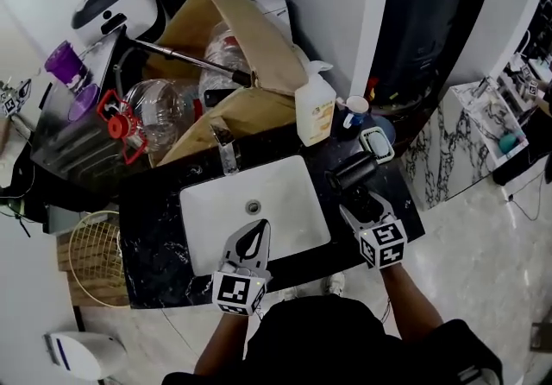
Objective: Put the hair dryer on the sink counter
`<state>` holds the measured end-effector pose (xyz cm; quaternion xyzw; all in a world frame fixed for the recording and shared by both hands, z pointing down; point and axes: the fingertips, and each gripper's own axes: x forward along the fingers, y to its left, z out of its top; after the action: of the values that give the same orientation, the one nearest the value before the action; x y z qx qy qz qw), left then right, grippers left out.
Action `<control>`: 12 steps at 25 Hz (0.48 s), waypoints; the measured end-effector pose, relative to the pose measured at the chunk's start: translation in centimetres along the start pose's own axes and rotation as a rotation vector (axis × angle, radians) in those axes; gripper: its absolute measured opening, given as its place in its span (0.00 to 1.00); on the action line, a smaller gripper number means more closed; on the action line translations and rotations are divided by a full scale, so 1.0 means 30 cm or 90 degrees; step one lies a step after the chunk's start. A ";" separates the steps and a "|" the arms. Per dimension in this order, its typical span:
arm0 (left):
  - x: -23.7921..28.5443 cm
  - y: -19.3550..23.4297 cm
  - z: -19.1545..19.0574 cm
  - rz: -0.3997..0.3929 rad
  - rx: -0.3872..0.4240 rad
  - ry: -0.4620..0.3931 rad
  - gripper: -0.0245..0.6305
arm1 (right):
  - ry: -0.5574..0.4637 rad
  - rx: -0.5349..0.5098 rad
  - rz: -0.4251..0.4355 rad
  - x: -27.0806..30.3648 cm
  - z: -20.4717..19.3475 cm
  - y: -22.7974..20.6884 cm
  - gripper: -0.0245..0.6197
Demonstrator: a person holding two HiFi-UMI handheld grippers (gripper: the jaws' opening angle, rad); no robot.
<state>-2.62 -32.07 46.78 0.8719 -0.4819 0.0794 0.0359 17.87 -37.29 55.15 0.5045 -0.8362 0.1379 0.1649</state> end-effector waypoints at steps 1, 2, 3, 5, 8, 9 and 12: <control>0.006 -0.006 0.007 0.002 0.001 -0.004 0.03 | 0.016 -0.002 0.000 0.021 -0.012 -0.008 0.43; 0.012 -0.011 0.012 0.005 0.004 -0.007 0.03 | 0.030 -0.003 -0.001 0.041 -0.022 -0.015 0.43; 0.016 -0.016 0.017 0.008 0.006 -0.008 0.03 | 0.043 -0.005 -0.001 0.060 -0.033 -0.022 0.43; 0.016 -0.018 0.018 0.016 0.004 -0.008 0.03 | 0.072 -0.008 -0.003 0.095 -0.060 -0.036 0.43; 0.003 -0.001 -0.001 0.037 0.006 -0.003 0.03 | 0.118 -0.007 -0.003 0.148 -0.104 -0.058 0.43; 0.002 0.001 -0.002 0.041 0.013 -0.008 0.03 | 0.133 -0.008 -0.002 0.164 -0.116 -0.066 0.43; 0.000 -0.003 0.019 0.040 0.014 -0.018 0.03 | 0.171 -0.013 0.000 0.203 -0.154 -0.080 0.43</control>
<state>-2.50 -32.10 46.23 0.8575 -0.5089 0.0736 0.0171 17.99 -41.39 62.02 0.4800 -0.8078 0.1960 0.2803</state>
